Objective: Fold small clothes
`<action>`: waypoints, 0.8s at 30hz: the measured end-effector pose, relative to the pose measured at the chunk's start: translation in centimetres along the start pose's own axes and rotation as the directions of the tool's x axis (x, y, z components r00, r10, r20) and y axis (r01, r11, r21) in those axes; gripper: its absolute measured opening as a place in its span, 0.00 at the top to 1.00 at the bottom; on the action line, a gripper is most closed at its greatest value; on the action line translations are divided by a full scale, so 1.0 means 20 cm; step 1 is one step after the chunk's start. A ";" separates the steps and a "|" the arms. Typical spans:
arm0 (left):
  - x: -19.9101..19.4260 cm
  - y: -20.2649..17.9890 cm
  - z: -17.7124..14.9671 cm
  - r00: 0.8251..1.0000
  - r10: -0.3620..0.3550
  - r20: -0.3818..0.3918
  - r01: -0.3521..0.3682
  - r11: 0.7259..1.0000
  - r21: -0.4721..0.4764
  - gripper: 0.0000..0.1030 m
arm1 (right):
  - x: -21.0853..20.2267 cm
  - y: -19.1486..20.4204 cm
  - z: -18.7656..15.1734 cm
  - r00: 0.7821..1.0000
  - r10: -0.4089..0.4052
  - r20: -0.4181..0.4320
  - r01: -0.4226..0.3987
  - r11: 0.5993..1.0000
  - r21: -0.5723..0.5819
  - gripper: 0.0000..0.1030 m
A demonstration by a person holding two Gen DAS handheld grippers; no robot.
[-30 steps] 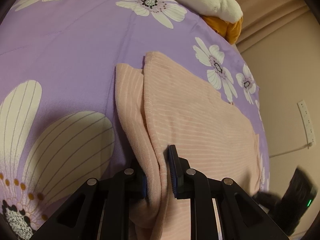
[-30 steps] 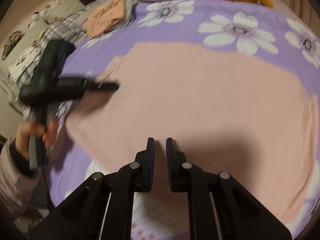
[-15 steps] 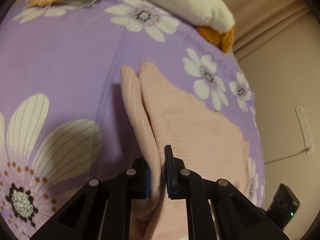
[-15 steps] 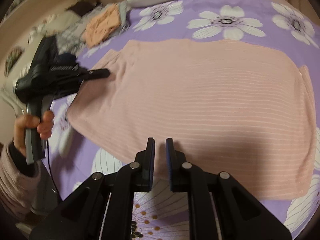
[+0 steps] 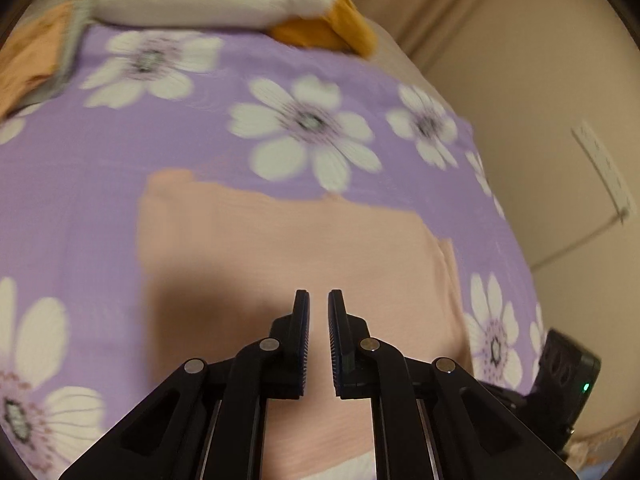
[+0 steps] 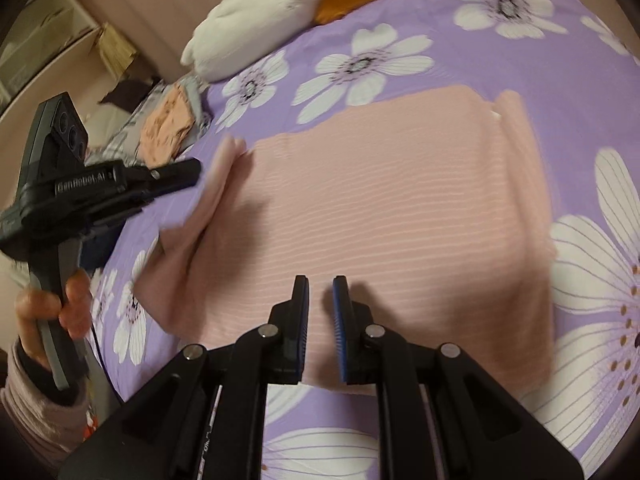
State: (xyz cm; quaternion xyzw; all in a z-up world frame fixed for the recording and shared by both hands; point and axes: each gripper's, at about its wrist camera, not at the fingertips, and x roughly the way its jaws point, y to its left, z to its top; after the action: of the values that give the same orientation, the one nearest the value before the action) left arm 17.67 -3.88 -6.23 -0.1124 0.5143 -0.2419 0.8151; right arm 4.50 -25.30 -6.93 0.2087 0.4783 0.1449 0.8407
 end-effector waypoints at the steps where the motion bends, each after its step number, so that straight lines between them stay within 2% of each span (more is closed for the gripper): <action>1: 0.03 -0.03 -0.01 1.000 -0.004 -0.013 0.005 1.000 0.008 0.91 | 0.00 -0.02 0.00 1.000 0.009 -0.002 -0.009 1.000 0.021 0.81; 2: 0.06 -0.05 -0.02 1.000 -0.017 -0.024 0.017 1.000 0.012 0.91 | 0.00 -0.03 0.01 1.000 0.019 -0.003 -0.019 0.999 0.035 0.79; 4: 0.06 -0.04 -0.04 0.997 -0.072 -0.031 0.072 0.997 -0.017 0.91 | 0.01 -0.04 0.03 0.998 0.062 -0.003 -0.062 0.996 0.060 0.66; 8: -0.11 0.08 -0.04 0.994 -0.105 0.035 0.107 0.991 -0.077 0.91 | 0.07 0.02 0.09 0.990 0.138 -0.010 -0.137 0.989 0.062 0.59; 10: -0.21 0.16 -0.05 0.993 -0.085 0.076 0.093 0.990 -0.107 0.91 | 0.12 0.07 0.12 0.985 0.170 -0.023 -0.169 0.984 0.057 0.58; 14: -0.38 0.42 -0.08 0.992 0.016 0.127 0.010 0.980 -0.199 0.89 | 0.24 0.21 0.16 0.978 0.202 -0.054 -0.200 0.979 0.044 0.58; 15: -0.39 0.48 -0.09 0.992 0.026 0.124 0.002 0.975 -0.222 0.87 | 0.25 0.23 0.16 0.975 0.213 -0.059 -0.210 0.977 0.043 0.58; 16: -0.39 0.56 -0.11 0.993 0.033 0.114 -0.002 0.965 -0.262 0.76 | 0.26 0.25 0.15 0.973 0.220 -0.066 -0.218 0.975 0.042 0.58; 17: -0.39 0.60 -0.12 0.994 0.031 0.107 0.001 0.958 -0.286 0.62 | 0.28 0.27 0.15 0.972 0.224 -0.075 -0.222 0.974 0.038 0.58; 18: -0.38 0.67 -0.13 0.994 0.023 0.103 0.011 0.947 -0.321 0.55 | 0.29 0.29 0.13 0.971 0.222 -0.086 -0.220 0.975 0.032 0.58; 20: -0.34 0.80 -0.18 0.994 0.006 0.107 0.036 0.922 -0.384 0.53 | 0.30 0.30 0.11 0.972 0.209 -0.106 -0.208 0.978 0.021 0.58; 24: -0.23 0.93 -0.23 0.992 -0.090 0.089 0.121 0.878 -0.463 0.53 | 0.30 0.28 0.09 0.976 0.175 -0.127 -0.175 0.984 0.013 0.57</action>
State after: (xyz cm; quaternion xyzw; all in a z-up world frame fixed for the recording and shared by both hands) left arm 17.13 14.77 -12.82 -0.3412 0.5237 -0.1512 0.7658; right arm 8.79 -18.04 -7.92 0.2412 0.5111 0.2310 0.7920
